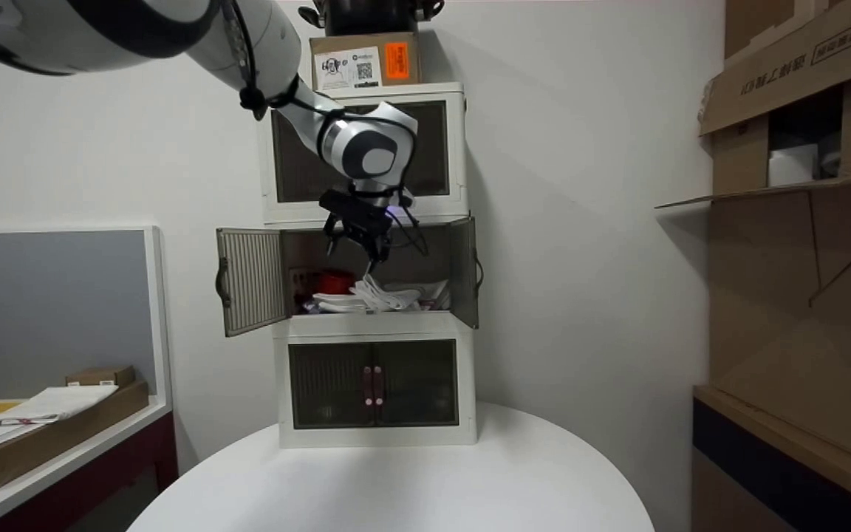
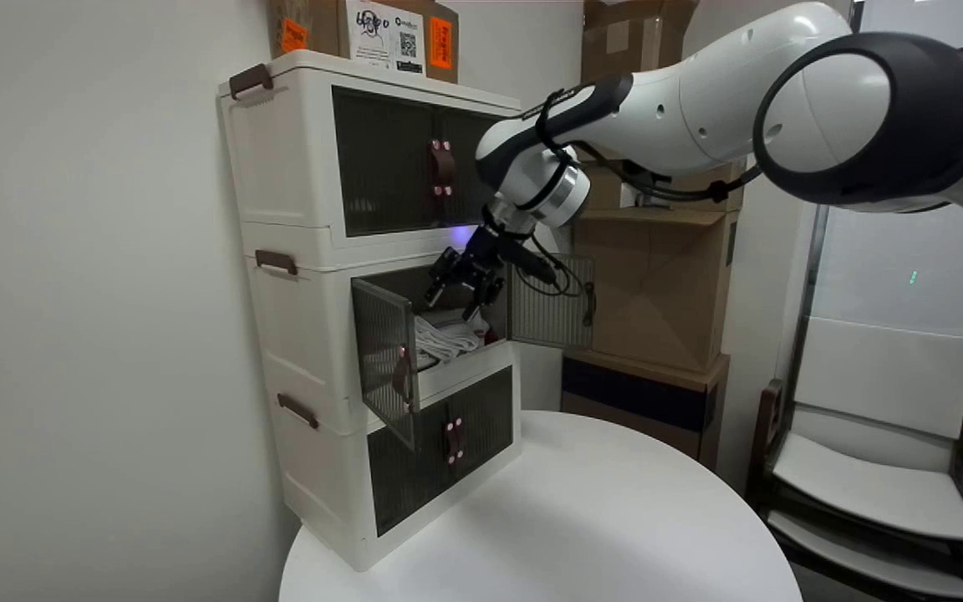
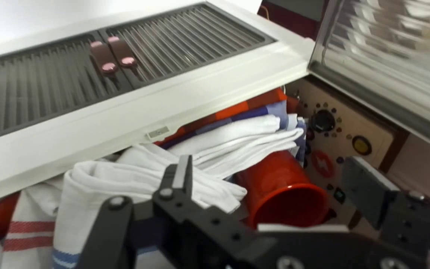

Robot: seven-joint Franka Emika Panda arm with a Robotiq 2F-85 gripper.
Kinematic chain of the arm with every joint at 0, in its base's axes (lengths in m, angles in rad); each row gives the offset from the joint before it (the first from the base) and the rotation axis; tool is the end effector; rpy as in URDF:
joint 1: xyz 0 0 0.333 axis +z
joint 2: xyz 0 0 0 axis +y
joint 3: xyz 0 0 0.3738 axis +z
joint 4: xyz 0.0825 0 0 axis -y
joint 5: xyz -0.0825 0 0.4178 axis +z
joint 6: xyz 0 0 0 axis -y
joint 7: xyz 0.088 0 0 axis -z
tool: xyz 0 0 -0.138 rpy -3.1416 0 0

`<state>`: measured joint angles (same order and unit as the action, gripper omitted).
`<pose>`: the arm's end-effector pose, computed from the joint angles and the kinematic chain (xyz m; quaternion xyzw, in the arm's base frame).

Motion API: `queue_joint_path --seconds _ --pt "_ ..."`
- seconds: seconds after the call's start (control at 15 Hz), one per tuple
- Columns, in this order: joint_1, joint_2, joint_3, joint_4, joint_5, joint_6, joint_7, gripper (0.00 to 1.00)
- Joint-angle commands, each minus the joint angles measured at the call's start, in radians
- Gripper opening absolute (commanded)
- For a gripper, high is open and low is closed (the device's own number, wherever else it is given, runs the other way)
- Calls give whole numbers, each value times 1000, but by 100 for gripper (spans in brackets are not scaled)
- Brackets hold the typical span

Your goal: Put the red cup inside the middle cabinet

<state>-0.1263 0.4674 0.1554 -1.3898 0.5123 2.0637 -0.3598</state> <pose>0.7823 0.0382 0.4896 -0.9551 -0.0790 -0.1434 0.2470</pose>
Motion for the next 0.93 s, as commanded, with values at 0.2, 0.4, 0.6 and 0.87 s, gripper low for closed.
queue_joint_path --seconds 0.2,0.4,0.6,0.87 --pt "50 -190 -55 -185 -273 -100 -54 100" --pt "89 -264 -66 -325 -417 -4 -51 100" --pt "128 -318 -74 -461 -564 171 12 100" --pt "163 -377 -111 -614 -792 391 235 100"
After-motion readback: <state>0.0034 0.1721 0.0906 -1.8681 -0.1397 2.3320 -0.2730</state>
